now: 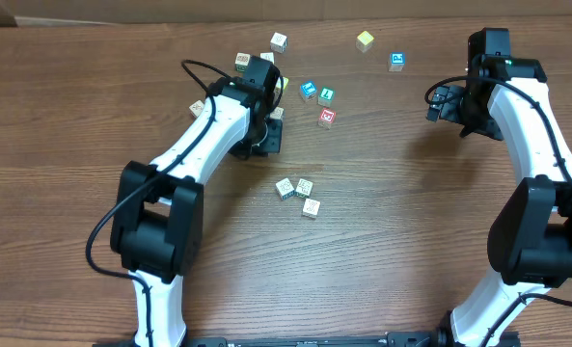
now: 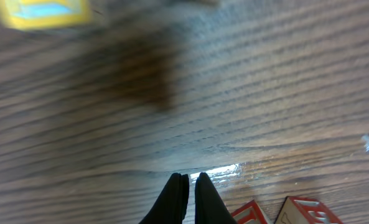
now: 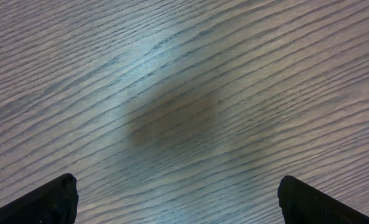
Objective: Form a circle
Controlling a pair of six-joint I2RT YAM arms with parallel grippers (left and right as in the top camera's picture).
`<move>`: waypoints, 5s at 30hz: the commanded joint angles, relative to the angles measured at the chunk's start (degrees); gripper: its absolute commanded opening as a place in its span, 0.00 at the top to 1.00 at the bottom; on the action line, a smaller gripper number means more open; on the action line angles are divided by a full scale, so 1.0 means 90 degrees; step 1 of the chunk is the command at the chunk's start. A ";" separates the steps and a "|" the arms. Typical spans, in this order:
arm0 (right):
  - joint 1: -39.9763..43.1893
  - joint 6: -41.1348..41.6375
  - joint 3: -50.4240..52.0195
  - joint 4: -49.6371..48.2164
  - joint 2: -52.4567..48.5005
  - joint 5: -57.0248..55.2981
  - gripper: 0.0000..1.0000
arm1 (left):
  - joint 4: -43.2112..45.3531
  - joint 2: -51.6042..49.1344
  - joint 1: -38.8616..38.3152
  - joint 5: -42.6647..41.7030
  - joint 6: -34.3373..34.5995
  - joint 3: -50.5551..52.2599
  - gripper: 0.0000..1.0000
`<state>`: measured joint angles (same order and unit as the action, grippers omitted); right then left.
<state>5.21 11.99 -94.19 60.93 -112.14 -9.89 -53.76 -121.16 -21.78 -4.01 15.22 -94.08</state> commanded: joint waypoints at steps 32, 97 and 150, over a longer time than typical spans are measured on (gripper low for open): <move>0.0007 0.0027 -0.0155 -0.0019 0.0066 -0.0044 0.00 | 0.0124 -0.0525 -0.0389 -0.1515 -0.1005 0.0024 0.96; 0.0007 0.0027 -0.0155 -0.0019 0.0066 -0.0044 0.00 | -0.0117 -0.0525 -0.0413 -0.0124 0.0172 0.0022 0.96; 0.0007 0.0027 -0.0155 -0.0019 0.0066 -0.0044 0.00 | -0.0811 -0.0525 -0.0503 -0.0148 0.0170 0.0022 0.96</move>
<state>5.21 11.99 -94.19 60.93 -112.16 -9.89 -62.26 -125.05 -25.96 -6.33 16.19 -94.00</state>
